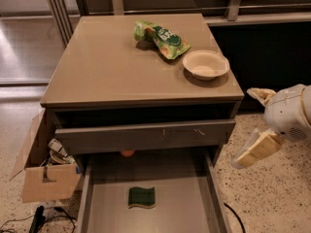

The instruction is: Pick sponge from middle drawer and place on counter

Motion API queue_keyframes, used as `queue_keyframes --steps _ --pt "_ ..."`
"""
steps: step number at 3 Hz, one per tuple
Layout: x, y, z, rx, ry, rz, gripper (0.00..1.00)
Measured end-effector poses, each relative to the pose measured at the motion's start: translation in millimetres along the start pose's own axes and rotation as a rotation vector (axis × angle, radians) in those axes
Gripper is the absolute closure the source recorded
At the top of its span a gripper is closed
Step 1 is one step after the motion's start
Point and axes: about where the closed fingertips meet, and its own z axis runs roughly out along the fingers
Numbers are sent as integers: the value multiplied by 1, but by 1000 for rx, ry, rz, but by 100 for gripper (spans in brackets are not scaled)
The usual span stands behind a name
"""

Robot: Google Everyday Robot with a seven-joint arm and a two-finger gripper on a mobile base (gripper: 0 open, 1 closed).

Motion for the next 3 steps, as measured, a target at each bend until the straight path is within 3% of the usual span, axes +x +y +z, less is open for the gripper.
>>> queue_keyframes --steps 1,3 --pt "0 0 0 0 0 0 0" --pt "2 43 73 -148 -54 75 0"
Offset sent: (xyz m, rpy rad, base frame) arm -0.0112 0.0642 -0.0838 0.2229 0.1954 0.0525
